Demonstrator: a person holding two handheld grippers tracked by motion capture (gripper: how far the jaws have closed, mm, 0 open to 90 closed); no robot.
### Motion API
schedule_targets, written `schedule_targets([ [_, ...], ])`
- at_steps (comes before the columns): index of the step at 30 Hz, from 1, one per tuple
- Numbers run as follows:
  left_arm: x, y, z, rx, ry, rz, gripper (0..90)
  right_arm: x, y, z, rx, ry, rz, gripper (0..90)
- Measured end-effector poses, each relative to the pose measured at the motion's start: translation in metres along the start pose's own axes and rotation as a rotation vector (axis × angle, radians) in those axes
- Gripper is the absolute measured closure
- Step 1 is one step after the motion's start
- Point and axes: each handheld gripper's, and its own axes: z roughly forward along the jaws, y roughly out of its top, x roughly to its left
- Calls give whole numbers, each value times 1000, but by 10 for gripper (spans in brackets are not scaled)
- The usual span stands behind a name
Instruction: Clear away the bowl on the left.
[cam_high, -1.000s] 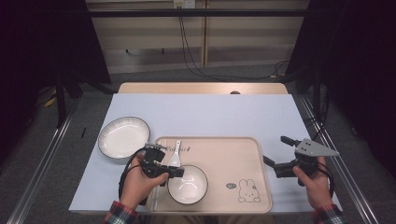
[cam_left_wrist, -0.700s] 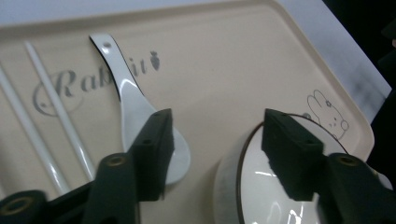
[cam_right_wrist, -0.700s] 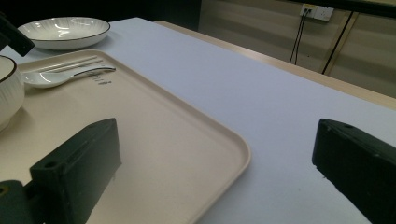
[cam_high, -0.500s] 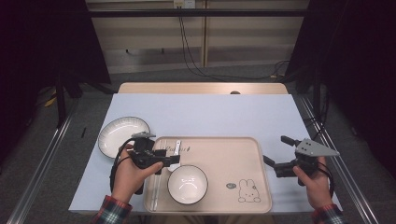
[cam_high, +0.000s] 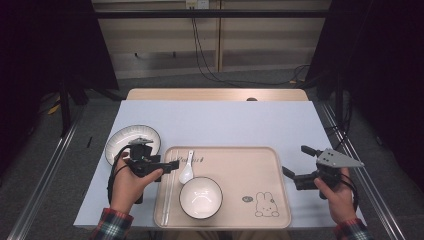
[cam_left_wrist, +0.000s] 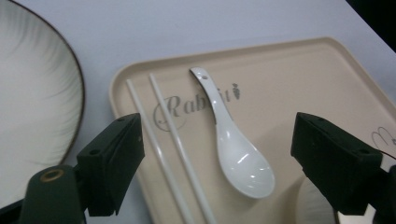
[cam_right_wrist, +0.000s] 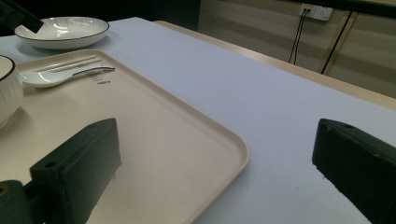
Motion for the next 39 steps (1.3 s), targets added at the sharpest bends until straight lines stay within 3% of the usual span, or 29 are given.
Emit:
schedule_targets([
  [2,5,-1,-2,-1,24,2,162,0,0,0,0,1,-1,4],
  [12,27,-7,-10,-22,62,-58,153,1,-1,2,3,10,-11,4],
  [19,39,-10,-18,-31,100,-74,146,1,-1,4,6,14,-12,4],
  [39,59,-19,-36,-52,161,-112,134,0,-1,5,6,6,-6,4],
])
